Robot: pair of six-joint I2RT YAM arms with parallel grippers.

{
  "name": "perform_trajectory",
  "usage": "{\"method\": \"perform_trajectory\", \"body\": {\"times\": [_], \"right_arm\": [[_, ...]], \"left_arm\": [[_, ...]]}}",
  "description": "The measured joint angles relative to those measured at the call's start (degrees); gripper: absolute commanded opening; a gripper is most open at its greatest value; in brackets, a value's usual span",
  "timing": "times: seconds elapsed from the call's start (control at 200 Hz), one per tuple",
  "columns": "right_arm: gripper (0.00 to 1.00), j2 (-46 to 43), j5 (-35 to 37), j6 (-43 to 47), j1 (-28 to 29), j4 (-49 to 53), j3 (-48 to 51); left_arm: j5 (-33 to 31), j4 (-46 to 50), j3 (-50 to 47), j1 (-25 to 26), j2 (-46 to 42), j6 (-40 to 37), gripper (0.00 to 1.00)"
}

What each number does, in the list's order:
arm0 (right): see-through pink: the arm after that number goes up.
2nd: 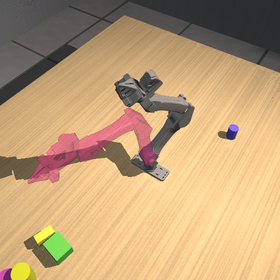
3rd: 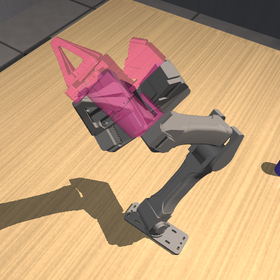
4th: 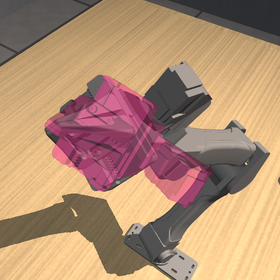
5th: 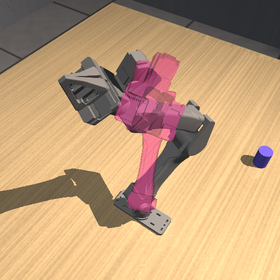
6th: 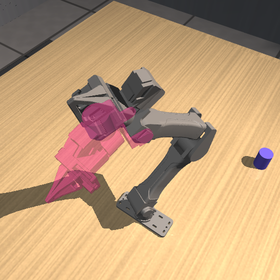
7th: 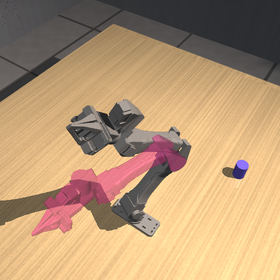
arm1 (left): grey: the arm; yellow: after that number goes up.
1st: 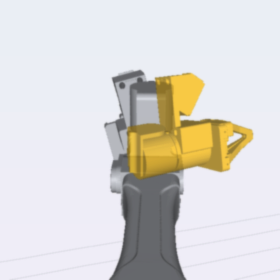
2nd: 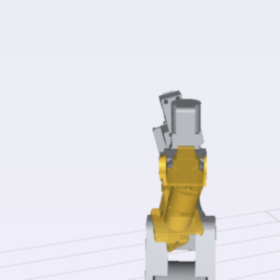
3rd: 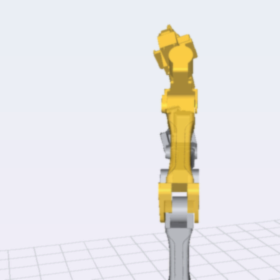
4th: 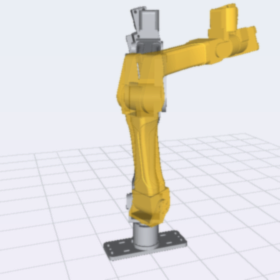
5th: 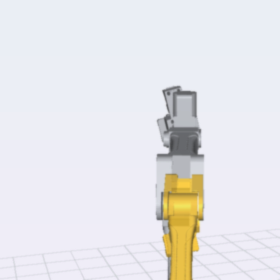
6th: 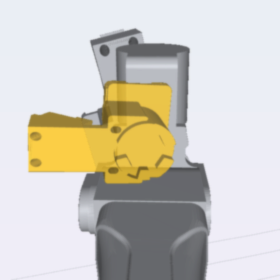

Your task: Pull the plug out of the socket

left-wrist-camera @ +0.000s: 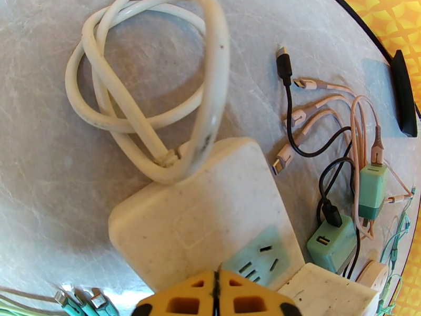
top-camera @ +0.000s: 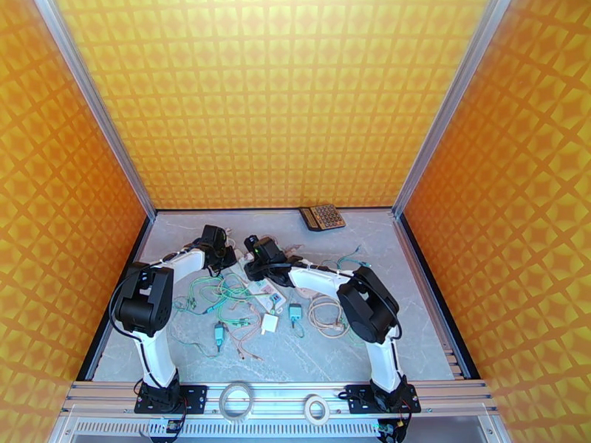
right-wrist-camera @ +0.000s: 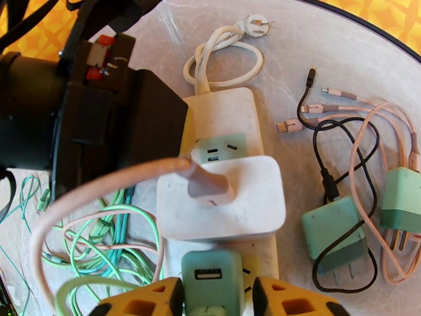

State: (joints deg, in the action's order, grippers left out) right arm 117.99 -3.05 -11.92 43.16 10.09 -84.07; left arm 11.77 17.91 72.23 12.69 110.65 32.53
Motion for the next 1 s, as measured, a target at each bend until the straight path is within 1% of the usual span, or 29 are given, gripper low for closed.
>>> {"method": "perform_trajectory", "body": {"times": [0.14,0.235,0.39,0.465,0.515,0.555,0.875,1.0], "right_arm": [[0.45,0.96,-0.02,0.00,0.00,0.35,-0.52],[0.45,1.62,0.00,0.26,0.26,0.87,-0.57],[0.40,3.21,0.68,0.48,0.74,2.19,-1.62],[0.33,3.76,1.18,0.74,0.94,2.45,-2.08],[0.28,3.82,1.66,1.11,1.09,2.86,-2.34],[0.26,3.82,1.99,1.44,1.14,3.13,-2.51],[0.25,3.72,7.21,4.42,3.82,3.30,-2.58],[0.24,3.72,8.24,5.20,4.22,3.45,-2.58]], "left_arm": [[0.02,0.00,0.00,0.07,0.00,0.00,0.08],[0.02,0.00,0.00,0.09,0.00,0.00,0.08],[0.04,0.02,0.00,0.11,0.00,0.02,0.08],[0.13,0.02,0.00,0.11,0.00,0.00,0.08],[0.20,0.09,0.00,0.11,0.00,0.02,0.08],[0.20,0.28,0.04,0.13,0.00,0.04,0.08],[0.37,1.84,1.68,0.17,0.96,0.87,0.06],[0.46,2.23,2.05,0.17,1.14,0.90,0.06]]}}
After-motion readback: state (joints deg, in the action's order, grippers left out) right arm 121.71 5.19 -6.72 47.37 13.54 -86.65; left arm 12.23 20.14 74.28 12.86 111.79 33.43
